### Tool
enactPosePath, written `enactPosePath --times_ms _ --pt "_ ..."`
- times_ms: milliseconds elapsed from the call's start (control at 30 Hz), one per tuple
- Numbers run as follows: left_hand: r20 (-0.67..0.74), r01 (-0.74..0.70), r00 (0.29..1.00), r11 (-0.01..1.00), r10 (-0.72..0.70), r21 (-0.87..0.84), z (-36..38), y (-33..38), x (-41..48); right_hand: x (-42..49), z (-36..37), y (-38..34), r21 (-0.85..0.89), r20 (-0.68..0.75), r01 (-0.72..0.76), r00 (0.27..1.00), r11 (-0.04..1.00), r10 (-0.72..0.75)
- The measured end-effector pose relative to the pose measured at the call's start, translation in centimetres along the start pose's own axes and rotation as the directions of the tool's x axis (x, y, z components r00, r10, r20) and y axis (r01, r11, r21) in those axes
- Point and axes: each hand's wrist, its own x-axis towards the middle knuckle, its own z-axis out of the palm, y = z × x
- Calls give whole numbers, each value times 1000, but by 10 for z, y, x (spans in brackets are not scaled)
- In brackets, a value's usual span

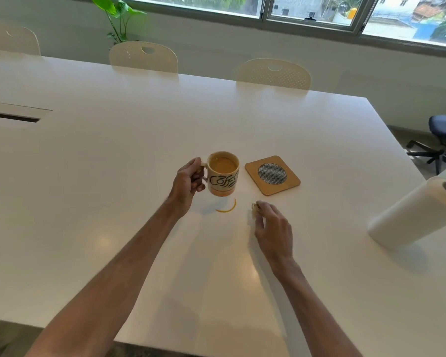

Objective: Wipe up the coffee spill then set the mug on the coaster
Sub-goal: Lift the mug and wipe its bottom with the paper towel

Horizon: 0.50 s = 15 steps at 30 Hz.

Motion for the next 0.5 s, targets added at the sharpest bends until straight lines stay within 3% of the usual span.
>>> enactPosePath --times_ms 167,400,500 --pt "-13 -32 999 999 31 -15 -1 14 1 46 20 -25 146 9 66 998 987 -68" --pt "-29 -38 999 999 38 -1 -5 17 -3 51 38 -23 18 239 232 943 973 -230" --pt "-33 -32 999 999 32 3 -4 16 -6 43 41 -18 -28 262 257 935 966 -241"
